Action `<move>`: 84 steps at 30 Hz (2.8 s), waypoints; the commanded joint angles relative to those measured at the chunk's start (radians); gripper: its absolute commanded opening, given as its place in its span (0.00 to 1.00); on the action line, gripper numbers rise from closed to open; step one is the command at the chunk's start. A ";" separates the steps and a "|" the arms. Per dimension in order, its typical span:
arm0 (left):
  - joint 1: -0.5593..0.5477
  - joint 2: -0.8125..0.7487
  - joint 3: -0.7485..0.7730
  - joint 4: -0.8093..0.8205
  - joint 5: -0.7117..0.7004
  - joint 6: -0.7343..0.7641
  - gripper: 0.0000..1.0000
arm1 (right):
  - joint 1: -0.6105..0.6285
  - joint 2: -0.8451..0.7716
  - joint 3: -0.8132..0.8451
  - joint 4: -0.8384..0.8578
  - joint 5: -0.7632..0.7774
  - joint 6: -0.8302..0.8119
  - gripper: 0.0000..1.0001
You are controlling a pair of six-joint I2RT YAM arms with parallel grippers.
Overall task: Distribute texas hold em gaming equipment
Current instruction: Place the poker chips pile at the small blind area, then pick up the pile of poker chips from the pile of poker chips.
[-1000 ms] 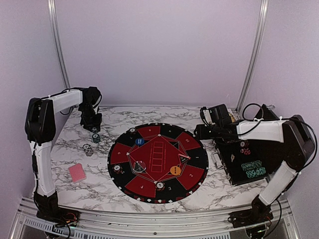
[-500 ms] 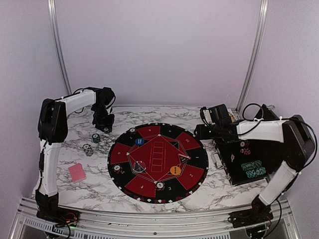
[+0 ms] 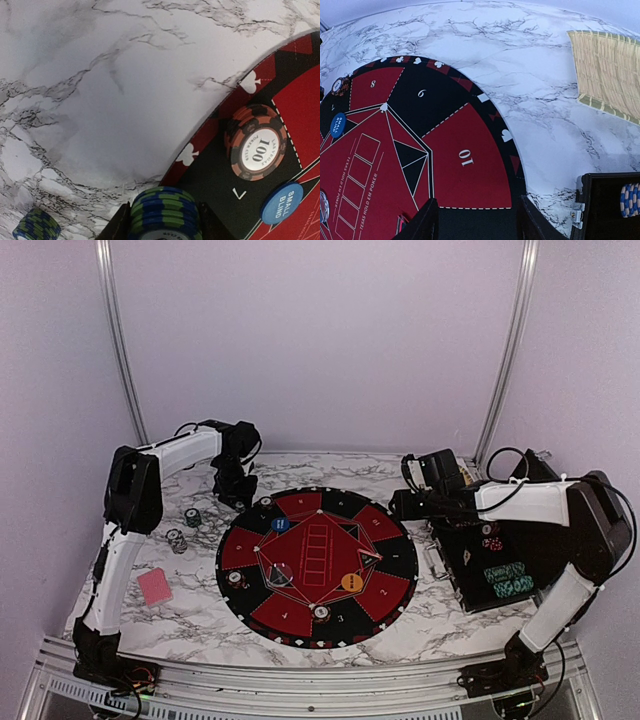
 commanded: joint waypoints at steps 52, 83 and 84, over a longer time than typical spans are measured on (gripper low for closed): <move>-0.018 -0.134 0.020 -0.071 -0.025 -0.008 0.58 | -0.009 -0.027 0.005 0.004 -0.025 -0.005 0.51; 0.213 -0.367 -0.507 0.116 -0.010 0.014 0.74 | -0.008 -0.021 0.007 0.002 -0.033 -0.006 0.52; 0.214 -0.361 -0.504 0.116 -0.009 0.013 0.73 | -0.009 -0.020 0.008 0.001 -0.032 -0.007 0.52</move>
